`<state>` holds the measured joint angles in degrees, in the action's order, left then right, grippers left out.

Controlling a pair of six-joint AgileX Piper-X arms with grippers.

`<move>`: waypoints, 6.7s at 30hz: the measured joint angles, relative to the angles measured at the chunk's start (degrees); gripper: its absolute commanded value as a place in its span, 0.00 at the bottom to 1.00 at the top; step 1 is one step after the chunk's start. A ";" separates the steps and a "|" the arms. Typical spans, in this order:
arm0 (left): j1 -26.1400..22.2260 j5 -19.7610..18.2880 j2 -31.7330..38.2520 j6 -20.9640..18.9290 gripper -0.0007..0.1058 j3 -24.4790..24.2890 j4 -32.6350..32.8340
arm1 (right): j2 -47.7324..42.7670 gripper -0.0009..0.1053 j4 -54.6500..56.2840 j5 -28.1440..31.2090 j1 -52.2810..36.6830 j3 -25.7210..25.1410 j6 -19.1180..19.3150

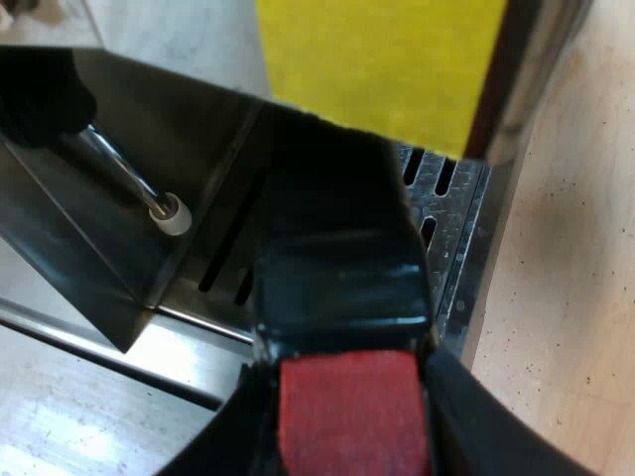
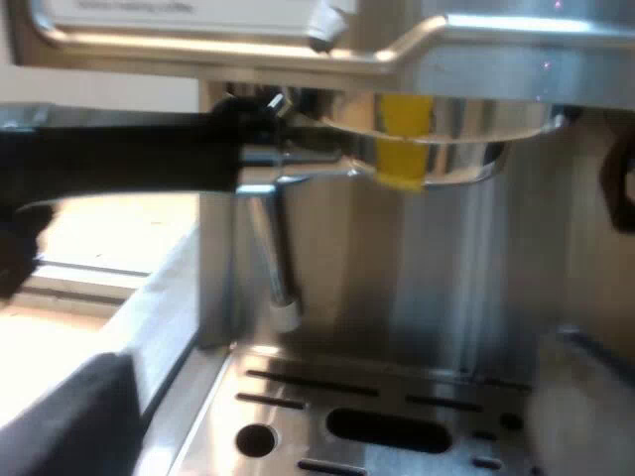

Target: Put the handle in the coffee machine

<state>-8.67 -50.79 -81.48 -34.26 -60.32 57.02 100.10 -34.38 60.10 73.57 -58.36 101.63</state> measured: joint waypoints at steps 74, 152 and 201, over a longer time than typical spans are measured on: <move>-0.16 -3.60 0.94 -2.11 0.57 0.00 6.12 | 17.37 0.21 -28.44 -10.18 -14.57 -9.04 13.77; 0.70 17.86 -1.23 -21.26 0.01 -6.22 8.66 | 17.70 0.21 -30.00 -8.85 -14.43 -8.98 14.46; 14.62 12.82 10.72 -38.15 0.01 4.12 4.00 | 17.70 0.21 -30.90 -4.44 -14.16 -8.98 20.19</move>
<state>5.95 -37.97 -70.76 -72.41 -56.20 61.02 117.80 -65.28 55.66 59.40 -67.34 121.81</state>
